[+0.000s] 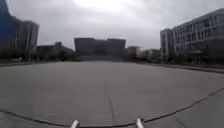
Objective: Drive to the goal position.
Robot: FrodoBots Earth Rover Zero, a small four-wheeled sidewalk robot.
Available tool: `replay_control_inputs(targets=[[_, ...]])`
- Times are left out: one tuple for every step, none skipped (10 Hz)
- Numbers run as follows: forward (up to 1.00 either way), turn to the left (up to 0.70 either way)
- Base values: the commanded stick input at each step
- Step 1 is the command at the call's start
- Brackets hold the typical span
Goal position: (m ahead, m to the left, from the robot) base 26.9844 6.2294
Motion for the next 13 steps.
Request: replay_control_inputs(targets=[[1.00, 0.06], [1.00, 0.06], [1.00, 0.06], [1.00, 0.06], [1.00, 0.06], [1.00, 0.06], [1.00, 0.06], [1.00, 0.06], [1.00, 0.06], [1.00, 0.06], [1.00, 0.06], [1.00, 0.06], [1.00, 0.06]])
